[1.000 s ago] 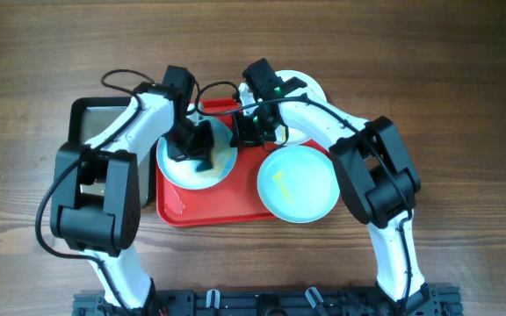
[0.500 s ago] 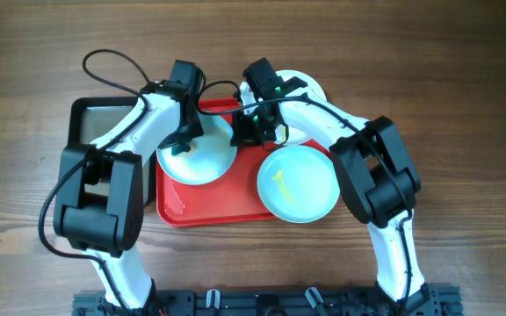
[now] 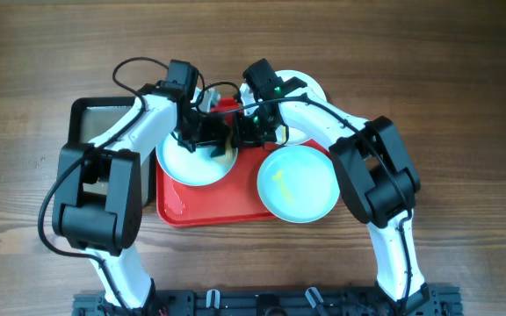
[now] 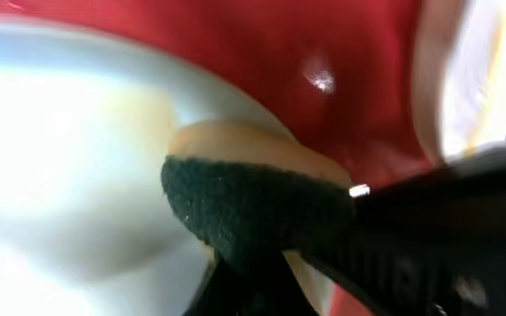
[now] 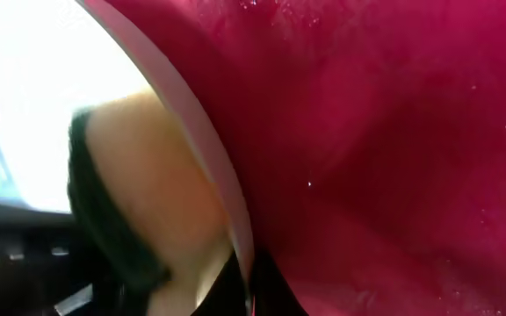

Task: Clean dirty plates on tray and stack at the side
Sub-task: 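Scrub the held white plate with the sponge in the left gripper, then lift the white plate with the right gripper and place it right of the tray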

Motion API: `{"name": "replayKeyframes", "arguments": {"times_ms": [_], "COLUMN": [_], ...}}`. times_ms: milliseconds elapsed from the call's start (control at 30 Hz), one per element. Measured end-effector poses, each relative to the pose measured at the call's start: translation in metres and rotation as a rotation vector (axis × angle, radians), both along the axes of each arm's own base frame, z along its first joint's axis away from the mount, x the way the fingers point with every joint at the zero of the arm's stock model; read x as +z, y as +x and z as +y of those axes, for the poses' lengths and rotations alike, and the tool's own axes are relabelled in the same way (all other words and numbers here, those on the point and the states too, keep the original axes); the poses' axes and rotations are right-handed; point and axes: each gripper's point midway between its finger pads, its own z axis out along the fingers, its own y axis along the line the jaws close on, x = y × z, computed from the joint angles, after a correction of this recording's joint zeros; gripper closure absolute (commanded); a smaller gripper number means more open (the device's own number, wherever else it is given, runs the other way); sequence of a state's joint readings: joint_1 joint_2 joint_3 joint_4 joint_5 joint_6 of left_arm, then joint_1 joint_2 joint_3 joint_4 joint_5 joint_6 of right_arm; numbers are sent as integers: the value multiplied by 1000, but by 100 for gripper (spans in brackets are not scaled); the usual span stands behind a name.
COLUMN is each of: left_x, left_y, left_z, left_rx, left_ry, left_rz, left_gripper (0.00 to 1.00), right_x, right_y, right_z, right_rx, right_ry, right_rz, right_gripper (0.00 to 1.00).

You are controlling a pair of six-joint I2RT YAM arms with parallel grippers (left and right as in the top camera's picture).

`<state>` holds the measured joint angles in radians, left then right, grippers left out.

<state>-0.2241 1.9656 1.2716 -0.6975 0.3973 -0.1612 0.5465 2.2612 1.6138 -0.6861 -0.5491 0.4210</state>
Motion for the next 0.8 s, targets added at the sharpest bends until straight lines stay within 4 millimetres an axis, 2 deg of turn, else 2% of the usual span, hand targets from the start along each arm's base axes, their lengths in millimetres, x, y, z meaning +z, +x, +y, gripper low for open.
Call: {"name": "replayKeyframes", "arguments": {"times_ms": [100,167,200,233,300,433,467,500,567,600,667,733,800], "left_x": [-7,-7,-7,-7,-7,1,13,31,85,108,168,196,189], "left_y": [15,23,20,13,-6,-40,-36,-21,18,28,49,36,25], "left_z": [22,52,68,85,97,94,90,85,85,90,121,156,174], "left_rx": [117,253,318,388,452,479,476,474,492,503,572,648,686], "left_ry": [148,322,407,490,553,528,487,423,306,274,211,209,236], "left_rz": [-38,-65,-57,-33,39,229,252,234,115,69,-88,-114,-67], "left_gripper": [96,96,96,96,96,96,96,96,96,96,96,96,96], "right_x": [0,0,0,0,0,0,-1,-1,-1,-1,-1,0,5], "right_y": [0,0,0,0,0,-4,-5,-6,-7,-8,-8,-10,-6], "right_z": [0,0,0,0,0,0,-1,-1,-2,-2,-3,-9,-20], "right_rx": [0,0,0,0,0,7,6,5,4,4,4,-2,-17], "right_ry": [1,1,1,1,0,-4,-9,-12,-13,-14,-16,-54,-118], "right_rz": [0,0,0,0,1,10,18,24,30,31,35,35,-8], "right_gripper": [96,96,96,96,96,96,96,96,96,96,96,96,96]}}
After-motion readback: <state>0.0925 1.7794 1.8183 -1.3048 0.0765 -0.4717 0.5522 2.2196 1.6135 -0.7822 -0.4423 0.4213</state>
